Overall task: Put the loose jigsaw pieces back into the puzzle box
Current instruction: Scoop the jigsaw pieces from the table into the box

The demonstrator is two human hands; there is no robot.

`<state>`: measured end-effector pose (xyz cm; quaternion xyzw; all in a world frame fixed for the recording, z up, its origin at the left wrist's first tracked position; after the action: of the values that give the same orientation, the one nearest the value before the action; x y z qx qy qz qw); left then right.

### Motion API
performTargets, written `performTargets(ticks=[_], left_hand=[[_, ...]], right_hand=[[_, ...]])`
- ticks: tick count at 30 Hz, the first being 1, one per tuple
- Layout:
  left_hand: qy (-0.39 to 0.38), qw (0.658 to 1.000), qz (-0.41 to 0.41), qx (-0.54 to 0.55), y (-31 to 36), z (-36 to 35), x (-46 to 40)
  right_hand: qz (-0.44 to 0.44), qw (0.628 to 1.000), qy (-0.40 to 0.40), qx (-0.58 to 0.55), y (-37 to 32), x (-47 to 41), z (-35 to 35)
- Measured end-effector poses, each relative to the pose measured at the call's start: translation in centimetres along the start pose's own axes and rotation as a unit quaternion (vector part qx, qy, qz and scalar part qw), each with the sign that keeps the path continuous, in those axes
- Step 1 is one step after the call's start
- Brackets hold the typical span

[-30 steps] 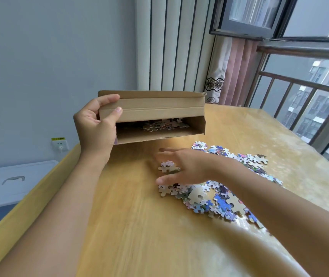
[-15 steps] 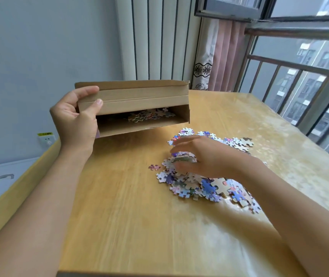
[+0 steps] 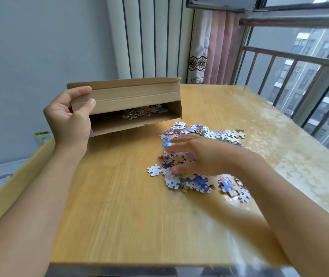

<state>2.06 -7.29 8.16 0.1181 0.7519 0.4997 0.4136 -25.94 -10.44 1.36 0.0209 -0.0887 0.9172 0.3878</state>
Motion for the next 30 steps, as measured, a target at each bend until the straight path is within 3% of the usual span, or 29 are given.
performTargets(ticks=[2,7,16,22,26,30], left_hand=[[-0.004,1.000,0.002,-0.001,-0.3,-0.2,-0.1],[0.002,1.000,0.004,-0.002,-0.8,0.0,-0.2],[0.003,1.000,0.002,-0.004,-0.7,-0.1,-0.2],[0.002,1.000,-0.002,-0.001,-0.7,-0.1,-0.2],[-0.001,1.000,0.000,0.003,-0.9,-0.2,-0.3],[-0.001,1.000,0.005,0.001,-1.1,-0.2,-0.5]], right_hand=[[-0.034,0.998,-0.025,-0.053,1.5,1.0,0.2],[-0.111,0.991,-0.074,0.018,3.3,1.7,-1.0],[-0.058,0.997,0.023,0.052,2.8,0.2,0.6],[-0.027,0.993,0.040,0.103,1.6,0.6,0.9],[0.013,0.998,-0.002,0.054,-0.2,0.2,-0.2],[0.017,0.996,0.037,0.078,-0.4,-0.7,0.0]])
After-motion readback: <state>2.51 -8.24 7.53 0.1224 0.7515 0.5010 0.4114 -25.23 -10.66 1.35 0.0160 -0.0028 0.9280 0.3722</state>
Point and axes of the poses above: each hand's wrist, its own x-axis away from the middle knuckle, its own z-axis out of the back of the hand, y = z × x, the point moved 10 cm from there along -x, towards the middle knuckle, and after that the axes turned 3 degrees about x, right-handed, at the moved point
